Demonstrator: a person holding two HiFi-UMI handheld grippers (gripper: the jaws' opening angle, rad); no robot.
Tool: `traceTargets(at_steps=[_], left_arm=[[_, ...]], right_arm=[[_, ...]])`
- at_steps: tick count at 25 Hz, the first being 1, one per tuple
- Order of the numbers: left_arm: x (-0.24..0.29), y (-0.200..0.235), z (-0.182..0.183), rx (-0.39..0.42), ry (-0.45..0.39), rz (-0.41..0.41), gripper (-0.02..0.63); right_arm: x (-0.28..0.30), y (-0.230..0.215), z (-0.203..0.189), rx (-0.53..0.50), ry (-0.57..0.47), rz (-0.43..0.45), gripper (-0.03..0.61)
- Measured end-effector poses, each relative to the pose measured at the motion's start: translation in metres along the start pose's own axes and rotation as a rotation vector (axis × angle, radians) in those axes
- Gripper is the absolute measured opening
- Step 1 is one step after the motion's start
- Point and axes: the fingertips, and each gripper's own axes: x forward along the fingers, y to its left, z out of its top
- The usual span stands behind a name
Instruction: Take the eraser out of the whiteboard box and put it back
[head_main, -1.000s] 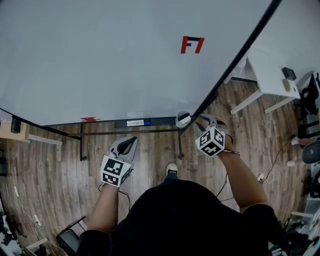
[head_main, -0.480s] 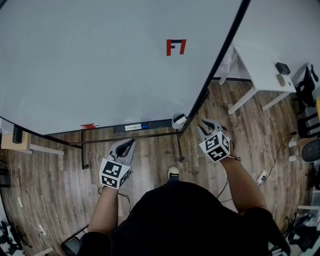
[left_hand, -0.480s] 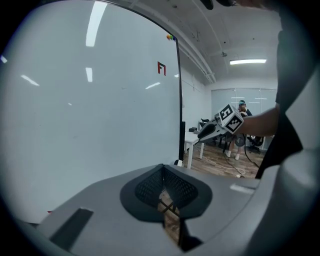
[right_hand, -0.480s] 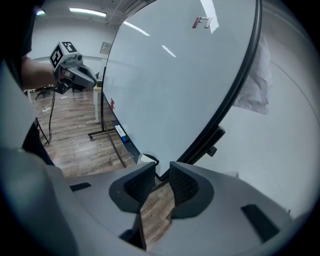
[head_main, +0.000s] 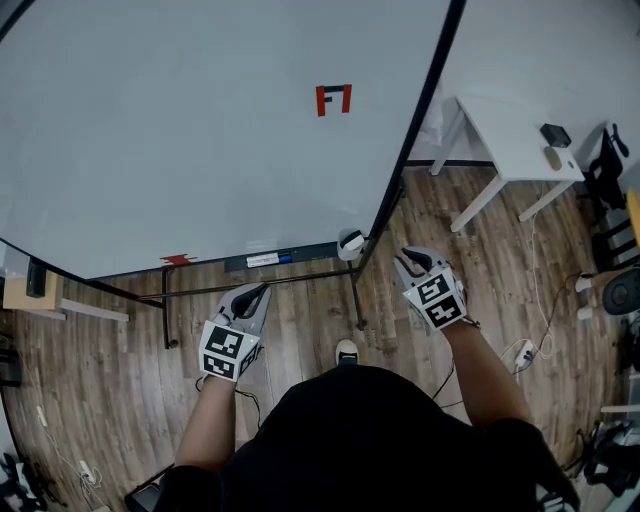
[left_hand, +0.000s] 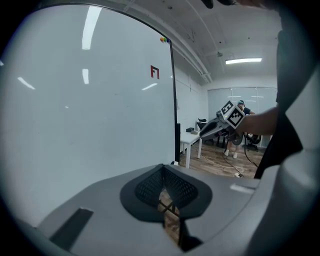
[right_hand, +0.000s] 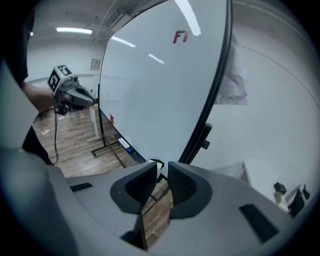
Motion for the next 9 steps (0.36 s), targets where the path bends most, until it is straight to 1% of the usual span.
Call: traceTargets(at_steps=[3,9], left_arm=[[-0.002,-0.002,-0.001,0.014,0.005,-0.001,0.009],[-0.006,-0.010,-0.001,0.025,0.007,-0.007,0.009]], right_arm=[[-0.008,-0.002,0.001,0.088,-0.035,0.021,0.055],[-0.020,0.001,-0.010,0.106,-0.031,0.010,0.049]])
